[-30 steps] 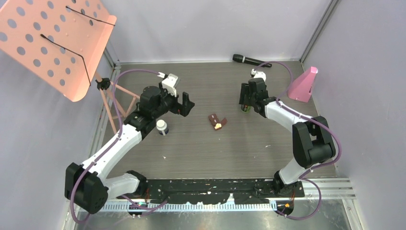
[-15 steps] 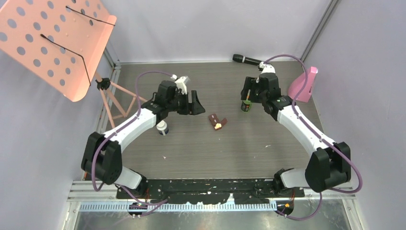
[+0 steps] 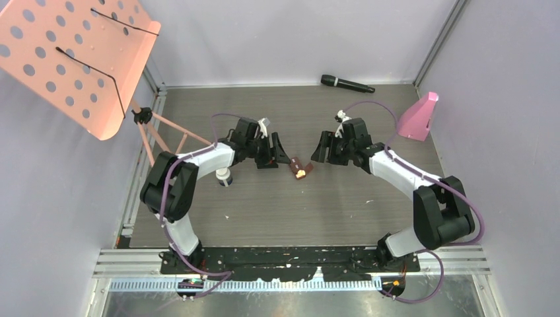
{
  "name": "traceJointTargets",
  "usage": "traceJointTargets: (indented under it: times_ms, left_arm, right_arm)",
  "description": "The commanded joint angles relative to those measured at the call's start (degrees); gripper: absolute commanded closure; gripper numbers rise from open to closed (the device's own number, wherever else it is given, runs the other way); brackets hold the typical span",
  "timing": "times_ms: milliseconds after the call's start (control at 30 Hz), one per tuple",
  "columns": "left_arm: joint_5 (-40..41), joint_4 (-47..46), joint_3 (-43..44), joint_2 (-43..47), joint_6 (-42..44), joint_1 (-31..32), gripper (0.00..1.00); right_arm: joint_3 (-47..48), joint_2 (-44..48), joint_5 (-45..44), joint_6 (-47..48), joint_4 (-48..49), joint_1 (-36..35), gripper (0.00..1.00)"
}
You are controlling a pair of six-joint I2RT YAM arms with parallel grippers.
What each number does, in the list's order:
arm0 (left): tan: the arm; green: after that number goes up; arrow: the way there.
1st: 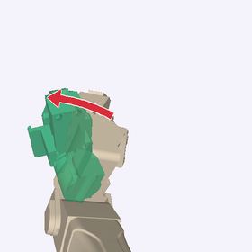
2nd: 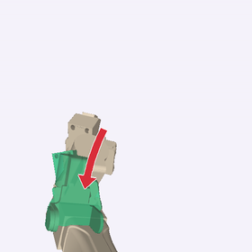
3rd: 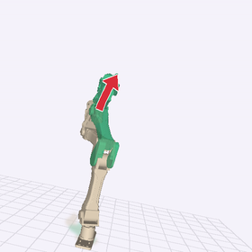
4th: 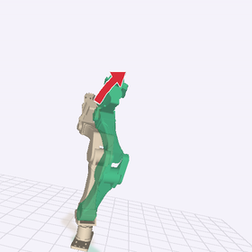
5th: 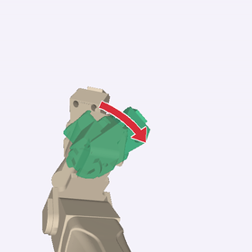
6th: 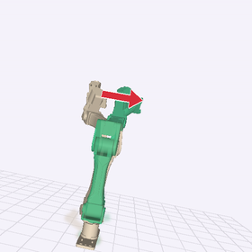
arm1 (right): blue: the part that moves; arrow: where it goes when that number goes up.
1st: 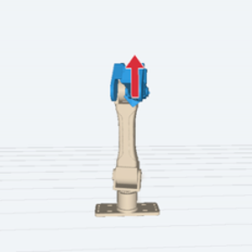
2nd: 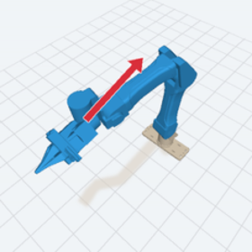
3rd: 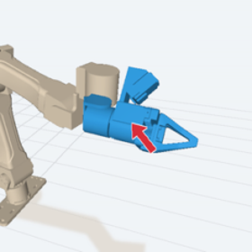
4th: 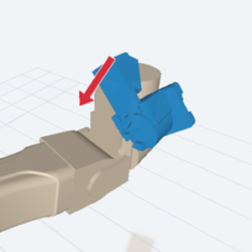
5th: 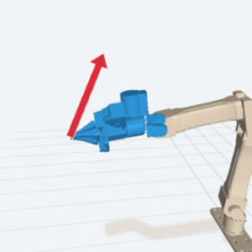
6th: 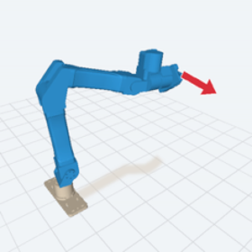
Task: Sort the pills into containers
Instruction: Adjust the pill in the pill container.
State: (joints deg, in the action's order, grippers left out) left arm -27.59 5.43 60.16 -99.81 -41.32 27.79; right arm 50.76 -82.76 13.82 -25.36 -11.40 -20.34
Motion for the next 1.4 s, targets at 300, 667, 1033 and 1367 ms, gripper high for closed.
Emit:
traceJointTargets:
  times_ms: [300, 667, 1033, 1367]
  left_arm:
    - [-1.96, -3.17, 5.01, -7.85, -7.80, 1.76, 0.46]
    - [-0.72, -0.61, 6.50, -10.56, -9.45, 2.00, 0.55]
    - [-0.59, -1.87, 6.27, -12.65, -13.55, 2.17, 0.59]
    - [-1.07, -3.16, 6.55, -13.40, -15.51, 2.44, 0.58]
  right_arm:
    - [6.65, -12.99, 7.86, -0.33, -0.36, -0.51, 0.43]
    - [7.44, -15.89, 7.72, 0.28, 0.46, -1.93, 0.44]
    - [8.75, -18.10, 6.63, 1.03, -0.57, -3.98, 0.47]
    - [8.11, -16.91, 6.25, -0.10, 0.31, -4.18, 0.45]
